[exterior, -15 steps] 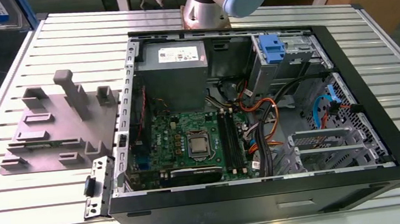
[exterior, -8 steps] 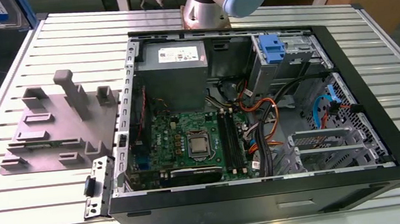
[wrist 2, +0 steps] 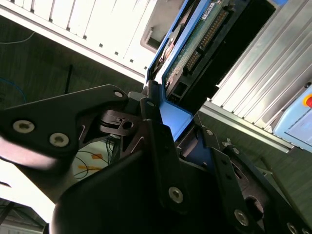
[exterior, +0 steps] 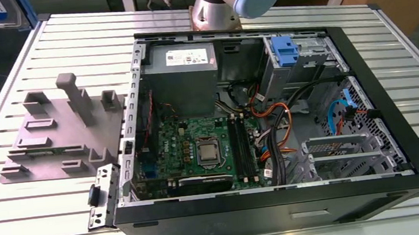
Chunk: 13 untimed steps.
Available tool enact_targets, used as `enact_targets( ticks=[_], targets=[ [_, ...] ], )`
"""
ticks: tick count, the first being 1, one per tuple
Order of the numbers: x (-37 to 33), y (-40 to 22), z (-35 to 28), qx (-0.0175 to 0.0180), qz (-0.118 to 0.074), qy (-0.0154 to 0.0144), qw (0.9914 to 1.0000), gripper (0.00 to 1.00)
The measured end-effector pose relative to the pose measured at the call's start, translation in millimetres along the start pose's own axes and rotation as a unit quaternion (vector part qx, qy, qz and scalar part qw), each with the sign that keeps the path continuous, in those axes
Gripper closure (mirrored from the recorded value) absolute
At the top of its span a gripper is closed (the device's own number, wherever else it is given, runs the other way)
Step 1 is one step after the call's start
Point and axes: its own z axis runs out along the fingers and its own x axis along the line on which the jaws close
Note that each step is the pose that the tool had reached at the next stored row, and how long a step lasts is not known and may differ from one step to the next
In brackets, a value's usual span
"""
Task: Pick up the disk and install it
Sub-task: 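Pick up the disk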
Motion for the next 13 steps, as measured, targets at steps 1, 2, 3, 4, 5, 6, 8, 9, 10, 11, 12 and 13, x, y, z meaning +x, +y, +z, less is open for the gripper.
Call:
enact_targets(
  ticks=[1, 2, 3, 4, 5, 6, 8, 9, 10, 11, 12, 13],
  targets=[
    [0.0, 0.0, -0.5, 0.0, 0.0, 0.0, 1.0, 0.64],
    [0.0, 0.0, -0.9, 0.0001, 0.0, 0.0, 1.0, 0.64],
    [0.0, 0.0, -1.4, 0.0, 0.0, 0.0, 1.0, 0.64],
    [0.0, 0.0, -1.9, 0.0, 0.0, 0.0, 1.0, 0.64],
    [0.0, 0.0, -2.4, 0.0001, 0.0, 0.0, 1.0, 0.64],
    [0.0, 0.0, -3.0, 0.0001, 0.0, 0.0, 1.0, 0.64],
    [0.0, 0.0, -4.0, 0.0, 0.0, 0.0, 1.0, 0.64],
    [0.0, 0.1, -4.3, 0.0001, 0.0, 0.0, 1.0, 0.64],
    [0.0, 0.1, -4.7, 0.0, 0.0, 0.0, 1.0, 0.64],
    [0.0, 0.1, -5.1, 0.0, 0.0, 0.0, 1.0, 0.64],
    [0.0, 0.1, -5.5, 0.0001, 0.0, 0.0, 1.0, 0.64],
    [0.0, 0.1, -6.0, 0.0001, 0.0, 0.0, 1.0, 0.64]
  ],
)
